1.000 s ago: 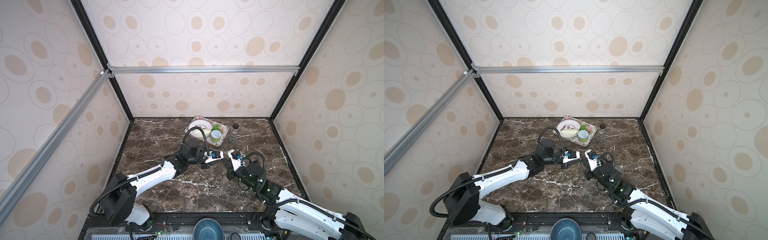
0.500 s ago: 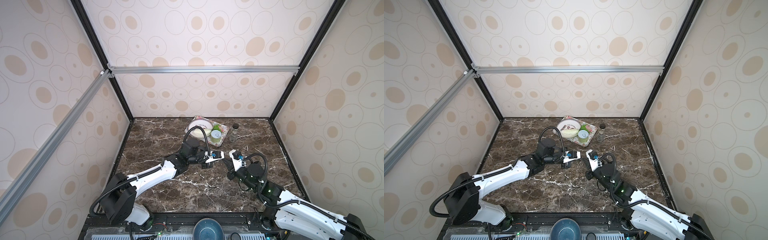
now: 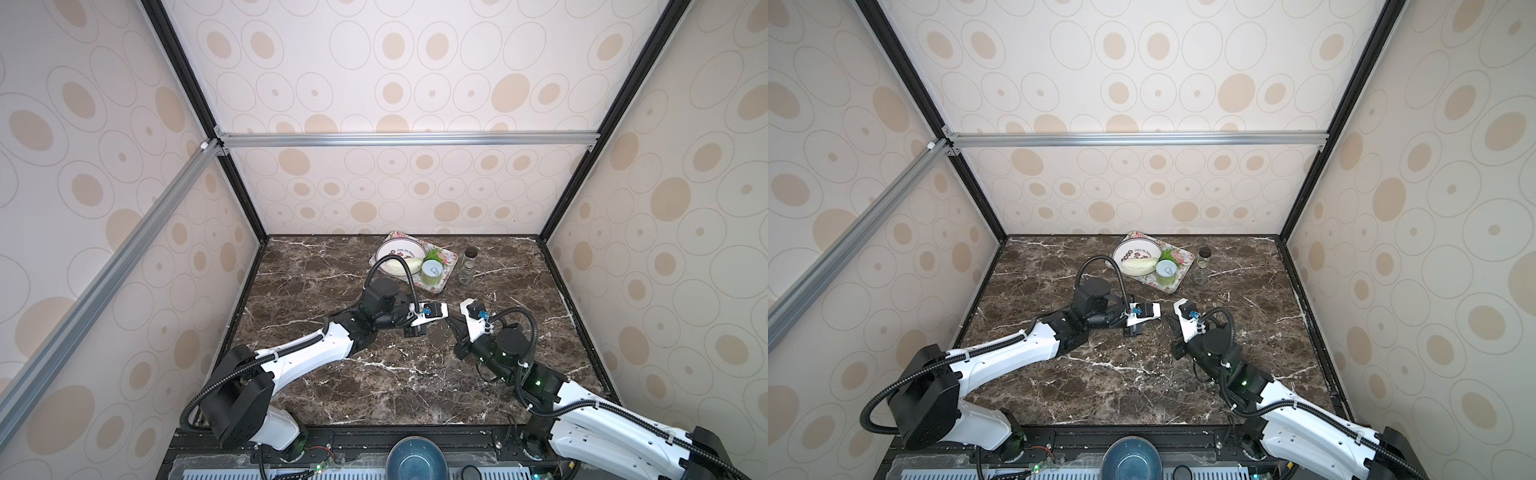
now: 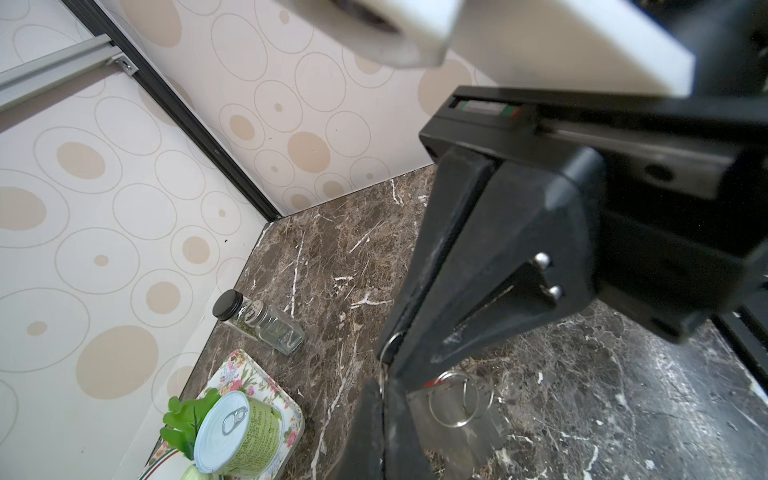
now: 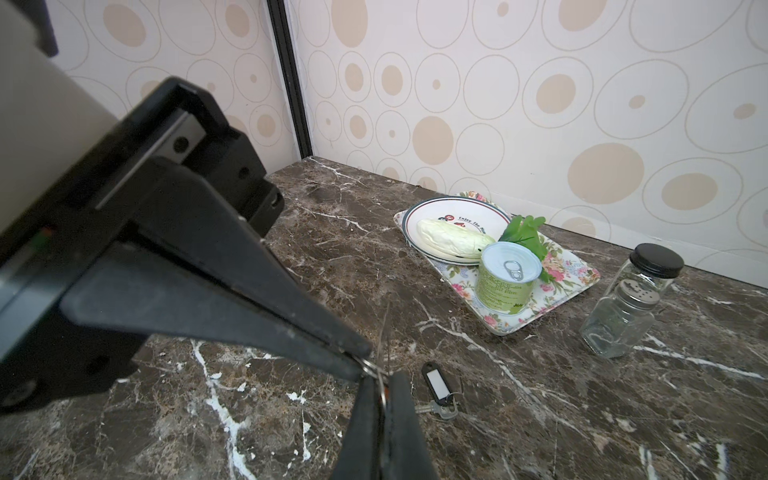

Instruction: Put the keys on the keyring

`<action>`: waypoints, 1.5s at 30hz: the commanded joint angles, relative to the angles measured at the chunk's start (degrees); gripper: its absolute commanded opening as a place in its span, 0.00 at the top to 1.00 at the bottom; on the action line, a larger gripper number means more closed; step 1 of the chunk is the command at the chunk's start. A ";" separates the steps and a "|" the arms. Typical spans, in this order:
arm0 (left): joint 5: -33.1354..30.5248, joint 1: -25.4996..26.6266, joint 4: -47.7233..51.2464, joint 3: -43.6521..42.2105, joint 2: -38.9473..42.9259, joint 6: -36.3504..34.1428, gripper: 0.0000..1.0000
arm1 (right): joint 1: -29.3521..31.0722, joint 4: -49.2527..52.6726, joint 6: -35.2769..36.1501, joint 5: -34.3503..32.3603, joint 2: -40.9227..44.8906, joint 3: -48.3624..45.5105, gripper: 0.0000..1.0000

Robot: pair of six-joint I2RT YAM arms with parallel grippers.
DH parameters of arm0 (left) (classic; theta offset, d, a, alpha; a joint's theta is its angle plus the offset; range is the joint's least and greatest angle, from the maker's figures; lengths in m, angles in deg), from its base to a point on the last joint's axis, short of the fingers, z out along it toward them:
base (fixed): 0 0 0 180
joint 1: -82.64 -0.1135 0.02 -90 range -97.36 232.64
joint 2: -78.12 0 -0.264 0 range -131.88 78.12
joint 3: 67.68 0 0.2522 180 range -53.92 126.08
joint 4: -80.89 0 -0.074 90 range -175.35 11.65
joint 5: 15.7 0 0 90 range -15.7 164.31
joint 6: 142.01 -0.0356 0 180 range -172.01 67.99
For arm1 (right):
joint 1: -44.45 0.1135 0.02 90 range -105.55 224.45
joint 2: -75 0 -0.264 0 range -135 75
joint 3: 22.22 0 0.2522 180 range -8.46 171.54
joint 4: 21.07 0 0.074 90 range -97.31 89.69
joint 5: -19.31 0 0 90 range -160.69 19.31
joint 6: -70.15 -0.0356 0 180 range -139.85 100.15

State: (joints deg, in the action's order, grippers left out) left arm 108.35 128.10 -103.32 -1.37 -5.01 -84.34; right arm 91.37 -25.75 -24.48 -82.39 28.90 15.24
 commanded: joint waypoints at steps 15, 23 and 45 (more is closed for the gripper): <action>-0.22 0.34 -5.32 -1.74 2.34 -0.52 1.00 | -3.97 -0.72 -6.69 0.88 0.77 -0.66 1.00; -0.64 0.33 -10.92 -3.30 2.61 1.29 1.00 | -5.15 -0.04 -8.48 2.46 -0.76 0.06 1.00; 0.15 0.34 -12.85 -4.94 3.28 1.84 0.78 | -6.39 0.35 -6.06 7.00 1.10 -0.13 1.00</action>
State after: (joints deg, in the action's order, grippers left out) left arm 107.84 128.14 -116.35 -7.88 -3.57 -81.48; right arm 85.25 -24.72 -31.51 -74.39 28.77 15.20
